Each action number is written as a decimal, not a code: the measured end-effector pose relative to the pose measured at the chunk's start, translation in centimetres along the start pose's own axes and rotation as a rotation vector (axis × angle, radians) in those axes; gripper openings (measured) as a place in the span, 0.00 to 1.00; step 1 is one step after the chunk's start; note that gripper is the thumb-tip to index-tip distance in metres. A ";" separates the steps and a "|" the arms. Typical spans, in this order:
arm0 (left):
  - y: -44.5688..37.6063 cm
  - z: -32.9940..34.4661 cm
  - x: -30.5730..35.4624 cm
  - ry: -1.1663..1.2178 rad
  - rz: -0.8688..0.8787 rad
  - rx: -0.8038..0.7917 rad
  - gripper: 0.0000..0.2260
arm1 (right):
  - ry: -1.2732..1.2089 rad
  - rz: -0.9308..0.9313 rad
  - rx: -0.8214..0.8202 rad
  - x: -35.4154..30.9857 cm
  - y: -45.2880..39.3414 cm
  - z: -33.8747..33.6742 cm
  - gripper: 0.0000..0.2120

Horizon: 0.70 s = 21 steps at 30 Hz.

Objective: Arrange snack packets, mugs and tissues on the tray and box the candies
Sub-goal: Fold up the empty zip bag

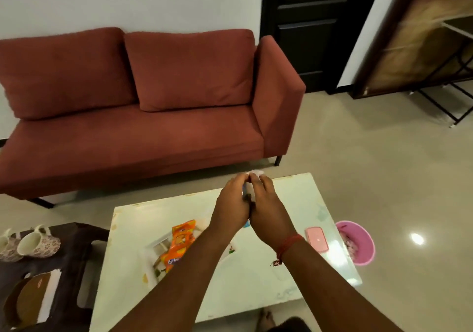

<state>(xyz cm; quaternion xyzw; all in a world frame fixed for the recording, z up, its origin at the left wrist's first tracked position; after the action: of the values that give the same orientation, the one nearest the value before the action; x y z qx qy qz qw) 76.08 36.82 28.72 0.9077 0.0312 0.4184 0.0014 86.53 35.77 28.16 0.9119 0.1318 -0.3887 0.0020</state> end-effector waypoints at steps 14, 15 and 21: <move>-3.6 16.9 7.3 0.596 -0.409 -0.386 0.26 | -0.054 0.253 0.132 15.1 0.0 -9.4 0.08; -4.0 19.2 8.1 0.561 -0.411 -0.423 0.27 | -0.085 0.282 0.117 17.6 -0.2 -10.7 0.05; -6.0 33.3 12.3 0.478 -0.377 -0.640 0.23 | -0.118 0.397 0.024 33.2 0.5 -15.7 0.09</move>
<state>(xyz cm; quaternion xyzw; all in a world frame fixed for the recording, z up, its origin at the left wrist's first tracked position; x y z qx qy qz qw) 109.00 44.33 16.22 0.7178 0.0646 0.5974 0.3517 119.75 44.89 15.52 0.8955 -0.0554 -0.4351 0.0752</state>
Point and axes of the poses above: each hand's wrist, its own y-axis away from the middle knuckle, its own z-axis out of the palm, x = y × z, the point moved 2 cm from there along -y, towards the middle knuckle, and after that the axes turned 3 degrees about -y, right-handed, at the moved point
